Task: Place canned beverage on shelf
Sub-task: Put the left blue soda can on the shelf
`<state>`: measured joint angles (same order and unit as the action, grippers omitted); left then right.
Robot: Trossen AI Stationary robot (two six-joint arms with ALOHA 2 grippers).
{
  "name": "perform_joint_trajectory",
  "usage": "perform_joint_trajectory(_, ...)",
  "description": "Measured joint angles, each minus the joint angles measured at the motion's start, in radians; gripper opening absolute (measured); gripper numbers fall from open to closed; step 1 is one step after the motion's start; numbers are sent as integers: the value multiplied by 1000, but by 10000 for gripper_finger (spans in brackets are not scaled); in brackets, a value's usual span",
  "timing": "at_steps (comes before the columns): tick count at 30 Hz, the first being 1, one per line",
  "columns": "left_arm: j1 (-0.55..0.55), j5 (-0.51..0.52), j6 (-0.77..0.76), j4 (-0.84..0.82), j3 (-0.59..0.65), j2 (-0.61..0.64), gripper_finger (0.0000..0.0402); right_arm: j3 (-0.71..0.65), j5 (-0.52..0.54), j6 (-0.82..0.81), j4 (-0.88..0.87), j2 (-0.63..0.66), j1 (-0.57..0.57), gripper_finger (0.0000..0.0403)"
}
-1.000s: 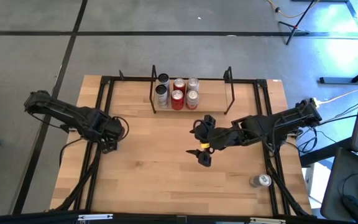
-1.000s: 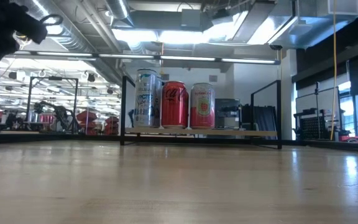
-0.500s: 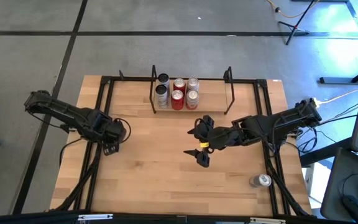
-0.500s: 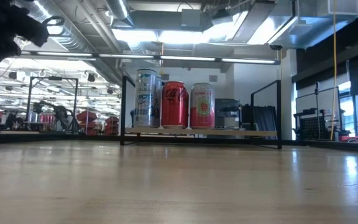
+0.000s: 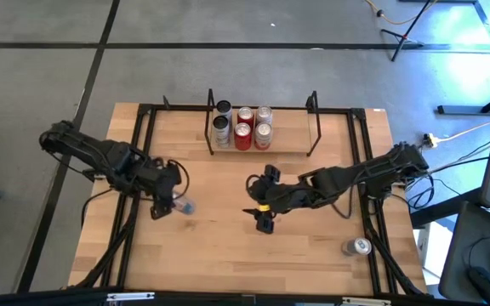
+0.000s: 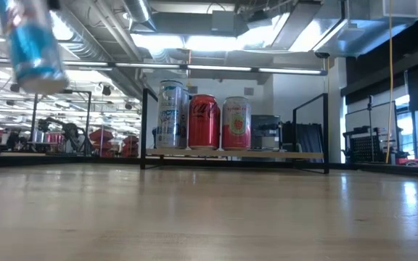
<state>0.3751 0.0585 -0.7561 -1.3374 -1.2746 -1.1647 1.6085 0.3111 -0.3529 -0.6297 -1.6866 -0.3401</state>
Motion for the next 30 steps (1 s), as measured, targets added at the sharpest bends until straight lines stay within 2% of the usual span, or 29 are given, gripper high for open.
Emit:
perform_joint_trajectory(9,95,68,113,4,-302,-240,201,0,-46,11,125,-88,-1,123)
perform_joint_trajectory(15,130,116,132,5,-418,-320,201,0,-58,17,240,-132,-8,48)
perform_joint_trajectory(21,152,154,131,18,-433,-335,201,0,-102,17,363,-180,-8,19)
perform_joint_trajectory(30,153,199,123,92,-433,-334,201,2,-142,17,407,-226,-9,18)
